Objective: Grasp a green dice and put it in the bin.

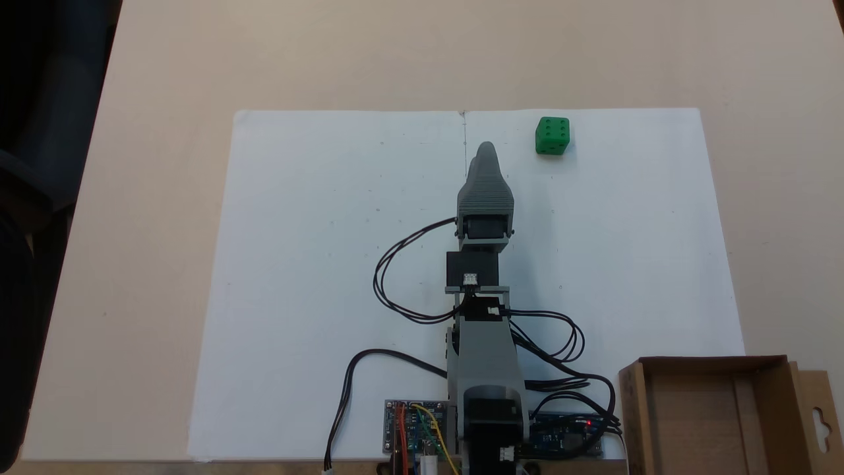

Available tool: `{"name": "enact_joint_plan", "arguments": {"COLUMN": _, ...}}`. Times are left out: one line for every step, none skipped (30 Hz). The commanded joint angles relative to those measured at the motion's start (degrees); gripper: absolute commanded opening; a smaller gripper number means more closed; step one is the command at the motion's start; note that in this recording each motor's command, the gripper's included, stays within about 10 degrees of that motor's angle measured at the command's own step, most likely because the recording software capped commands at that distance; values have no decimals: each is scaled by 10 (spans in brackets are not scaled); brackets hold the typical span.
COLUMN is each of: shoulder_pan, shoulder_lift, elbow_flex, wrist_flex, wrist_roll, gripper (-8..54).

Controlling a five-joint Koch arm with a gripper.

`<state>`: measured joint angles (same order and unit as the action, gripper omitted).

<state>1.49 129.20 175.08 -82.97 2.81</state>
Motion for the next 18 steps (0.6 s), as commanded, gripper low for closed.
{"name": "enact_joint_plan", "arguments": {"shoulder_pan": 48, "shoulder_lift": 64, "elbow_flex": 42, "wrist_flex": -4, "wrist_roll": -43, "gripper": 431}}
{"name": "enact_joint_plan", "arguments": {"shoulder_pan": 48, "shoulder_lift": 64, "elbow_flex": 42, "wrist_flex": -4, "wrist_roll": -43, "gripper": 431}}
{"name": "enact_joint_plan", "arguments": {"shoulder_pan": 47, "shoulder_lift": 64, "elbow_flex": 42, "wrist_flex": -4, "wrist_roll": -43, "gripper": 431}}
{"name": "enact_joint_plan", "arguments": {"shoulder_pan": 47, "shoulder_lift": 64, "elbow_flex": 42, "wrist_flex": -4, "wrist_roll": -43, "gripper": 431}}
{"name": "enact_joint_plan", "arguments": {"shoulder_pan": 45, "shoulder_lift": 64, "elbow_flex": 42, "wrist_flex": -4, "wrist_roll": -43, "gripper": 431}}
{"name": "enact_joint_plan", "arguments": {"shoulder_pan": 45, "shoulder_lift": 63, "elbow_flex": 42, "wrist_flex": -4, "wrist_roll": -43, "gripper": 431}}
{"name": "enact_joint_plan", "arguments": {"shoulder_pan": 45, "shoulder_lift": 63, "elbow_flex": 42, "wrist_flex": -4, "wrist_roll": -43, "gripper": 431}}
{"name": "enact_joint_plan", "arguments": {"shoulder_pan": 45, "shoulder_lift": 64, "elbow_flex": 42, "wrist_flex": -4, "wrist_roll": -43, "gripper": 431}}
{"name": "enact_joint_plan", "arguments": {"shoulder_pan": 45, "shoulder_lift": 64, "elbow_flex": 42, "wrist_flex": -4, "wrist_roll": -43, "gripper": 431}}
{"name": "enact_joint_plan", "arguments": {"shoulder_pan": 45, "shoulder_lift": 63, "elbow_flex": 42, "wrist_flex": -4, "wrist_roll": -43, "gripper": 430}}
{"name": "enact_joint_plan", "arguments": {"shoulder_pan": 45, "shoulder_lift": 64, "elbow_flex": 42, "wrist_flex": -4, "wrist_roll": -43, "gripper": 430}}
{"name": "enact_joint_plan", "arguments": {"shoulder_pan": 45, "shoulder_lift": 63, "elbow_flex": 42, "wrist_flex": -4, "wrist_roll": -43, "gripper": 430}}
{"name": "enact_joint_plan", "arguments": {"shoulder_pan": 44, "shoulder_lift": 63, "elbow_flex": 42, "wrist_flex": -4, "wrist_roll": -43, "gripper": 430}}
{"name": "enact_joint_plan", "arguments": {"shoulder_pan": 44, "shoulder_lift": 63, "elbow_flex": 42, "wrist_flex": -4, "wrist_roll": -43, "gripper": 430}}
{"name": "enact_joint_plan", "arguments": {"shoulder_pan": 44, "shoulder_lift": 63, "elbow_flex": 42, "wrist_flex": -4, "wrist_roll": -43, "gripper": 431}}
{"name": "enact_joint_plan", "arguments": {"shoulder_pan": 44, "shoulder_lift": 63, "elbow_flex": 42, "wrist_flex": -4, "wrist_roll": -43, "gripper": 430}}
{"name": "enact_joint_plan", "arguments": {"shoulder_pan": 44, "shoulder_lift": 63, "elbow_flex": 42, "wrist_flex": -4, "wrist_roll": -43, "gripper": 431}}
{"name": "enact_joint_plan", "arguments": {"shoulder_pan": 44, "shoulder_lift": 64, "elbow_flex": 42, "wrist_flex": -4, "wrist_roll": -44, "gripper": 431}}
